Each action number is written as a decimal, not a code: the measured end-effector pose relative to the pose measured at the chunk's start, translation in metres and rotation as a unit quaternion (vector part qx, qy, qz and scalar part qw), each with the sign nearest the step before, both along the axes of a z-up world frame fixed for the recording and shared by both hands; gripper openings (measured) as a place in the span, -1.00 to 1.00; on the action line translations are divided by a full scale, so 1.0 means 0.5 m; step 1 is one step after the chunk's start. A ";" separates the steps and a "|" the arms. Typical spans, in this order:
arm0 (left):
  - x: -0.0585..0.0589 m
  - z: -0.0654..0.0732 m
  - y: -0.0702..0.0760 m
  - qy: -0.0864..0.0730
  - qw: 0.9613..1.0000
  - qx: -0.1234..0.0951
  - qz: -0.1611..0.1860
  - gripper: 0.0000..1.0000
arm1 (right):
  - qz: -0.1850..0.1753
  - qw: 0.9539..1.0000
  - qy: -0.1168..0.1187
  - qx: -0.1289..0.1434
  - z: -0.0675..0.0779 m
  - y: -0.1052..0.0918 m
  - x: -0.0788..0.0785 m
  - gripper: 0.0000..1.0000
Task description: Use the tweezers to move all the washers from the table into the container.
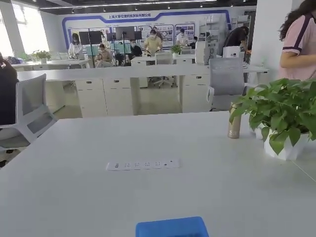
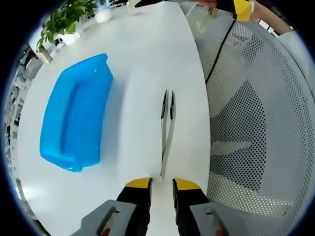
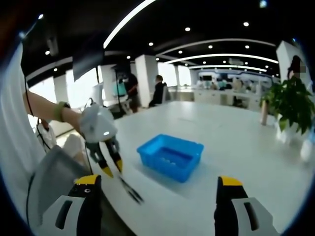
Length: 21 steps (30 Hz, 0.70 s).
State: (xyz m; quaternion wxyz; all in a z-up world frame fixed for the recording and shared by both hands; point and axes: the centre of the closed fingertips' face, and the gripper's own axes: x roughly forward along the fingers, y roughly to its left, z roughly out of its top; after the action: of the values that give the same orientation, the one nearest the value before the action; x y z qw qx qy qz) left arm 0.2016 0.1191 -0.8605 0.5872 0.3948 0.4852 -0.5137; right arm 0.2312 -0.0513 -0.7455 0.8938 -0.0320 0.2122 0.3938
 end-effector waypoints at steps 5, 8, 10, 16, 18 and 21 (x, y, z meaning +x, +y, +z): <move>0.007 0.013 0.007 -0.012 0.996 -0.046 0.070 -0.53 | -0.001 1.000 0.003 -0.008 -0.007 -0.004 0.000 0.93; 0.016 0.032 0.001 -0.026 0.990 -0.083 0.106 -0.45 | -0.001 1.000 0.004 -0.014 -0.008 -0.006 0.001 0.94; 0.026 0.048 -0.007 -0.038 0.985 -0.111 0.129 -0.41 | -0.001 1.000 0.002 -0.015 -0.006 -0.006 0.002 0.94; 0.073 0.123 -0.037 -0.102 0.948 -0.219 0.207 -0.07 | -0.006 1.000 -0.004 -0.010 0.004 -0.008 0.008 0.97; 0.083 0.146 -0.043 -0.125 0.936 -0.245 0.219 -0.01 | -0.007 1.000 -0.008 -0.001 0.013 -0.010 0.007 0.98; 0.092 0.175 -0.047 -0.158 0.920 -0.273 0.232 0.12 | -0.016 1.000 -0.014 0.004 0.023 -0.023 0.012 0.98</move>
State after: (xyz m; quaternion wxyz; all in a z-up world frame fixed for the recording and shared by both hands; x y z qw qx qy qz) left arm 0.2476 0.0956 -0.7731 0.8438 0.1712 0.3053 -0.4068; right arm 0.2375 -0.0628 -0.7340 0.9029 -0.0307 0.1990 0.3798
